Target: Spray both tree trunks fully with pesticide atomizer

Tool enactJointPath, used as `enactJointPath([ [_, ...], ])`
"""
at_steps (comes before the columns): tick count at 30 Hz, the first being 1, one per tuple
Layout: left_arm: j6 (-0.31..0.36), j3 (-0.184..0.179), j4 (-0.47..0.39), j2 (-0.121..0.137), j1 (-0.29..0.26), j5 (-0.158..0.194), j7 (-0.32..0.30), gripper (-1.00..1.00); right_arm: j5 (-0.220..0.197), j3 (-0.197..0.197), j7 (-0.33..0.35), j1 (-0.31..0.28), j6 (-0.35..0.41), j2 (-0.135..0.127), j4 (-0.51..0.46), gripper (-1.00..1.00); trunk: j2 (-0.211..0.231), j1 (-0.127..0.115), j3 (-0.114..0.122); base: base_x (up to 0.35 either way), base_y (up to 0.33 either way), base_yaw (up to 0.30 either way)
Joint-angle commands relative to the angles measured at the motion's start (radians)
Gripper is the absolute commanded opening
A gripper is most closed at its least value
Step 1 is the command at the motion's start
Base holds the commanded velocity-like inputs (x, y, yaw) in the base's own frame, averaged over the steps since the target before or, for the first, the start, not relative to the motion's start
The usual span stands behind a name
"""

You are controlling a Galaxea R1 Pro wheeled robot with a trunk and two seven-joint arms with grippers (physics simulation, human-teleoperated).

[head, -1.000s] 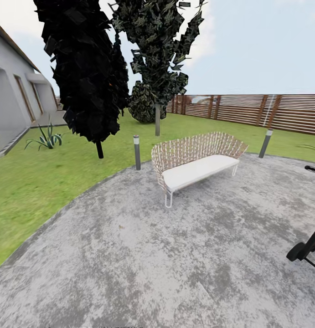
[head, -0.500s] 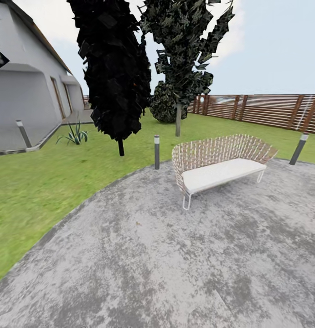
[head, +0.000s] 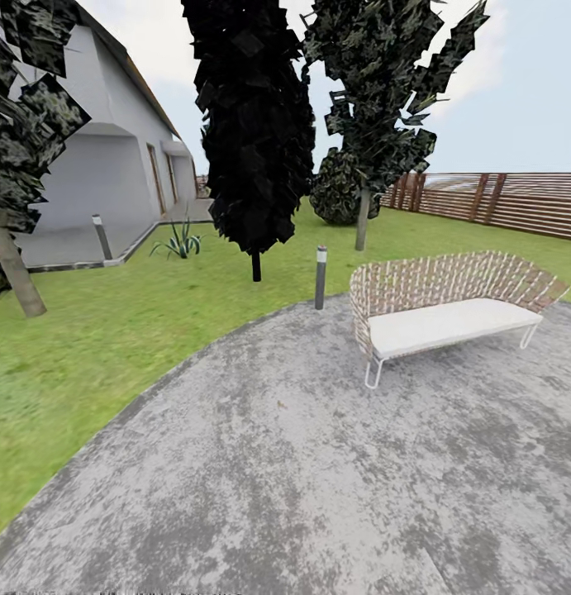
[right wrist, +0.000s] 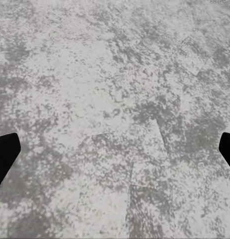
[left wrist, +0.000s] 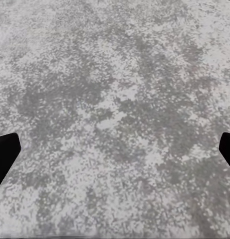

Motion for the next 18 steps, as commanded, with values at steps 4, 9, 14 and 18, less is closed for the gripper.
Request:
enactJointPath([
  [4, -0.003, 0.005, 0.001, -0.001, -0.001, -0.01, 0.006, 1.0, 0.001, 0.008, -0.009, 0.0, 0.0, -0.001, 0.0, 1.0, -0.001, 0.0, 0.0, 0.0, 0.225, 0.18],
  [9, -0.003, 0.005, 0.001, -0.001, -0.001, -0.01, 0.006, 1.0, 0.001, 0.008, -0.009, 0.0, 0.0, -0.001, 0.0, 1.0, -0.001, 0.0, 0.0, 0.0, 0.326, 0.031],
  [14, -0.003, 0.005, 0.001, -0.001, -0.001, -0.01, 0.006, 1.0, 0.001, 0.008, -0.009, 0.0, 0.0, -0.001, 0.0, 1.0, -0.001, 0.0, 0.0, 0.0, 0.34, 0.158],
  [18, -0.003, 0.005, 0.001, -0.001, -0.001, -0.01, 0.006, 1.0, 0.001, 0.008, -0.009, 0.0, 0.0, -0.001, 0.0, 1.0, -0.001, 0.0, 0.0, 0.0, 0.286, 0.265],
])
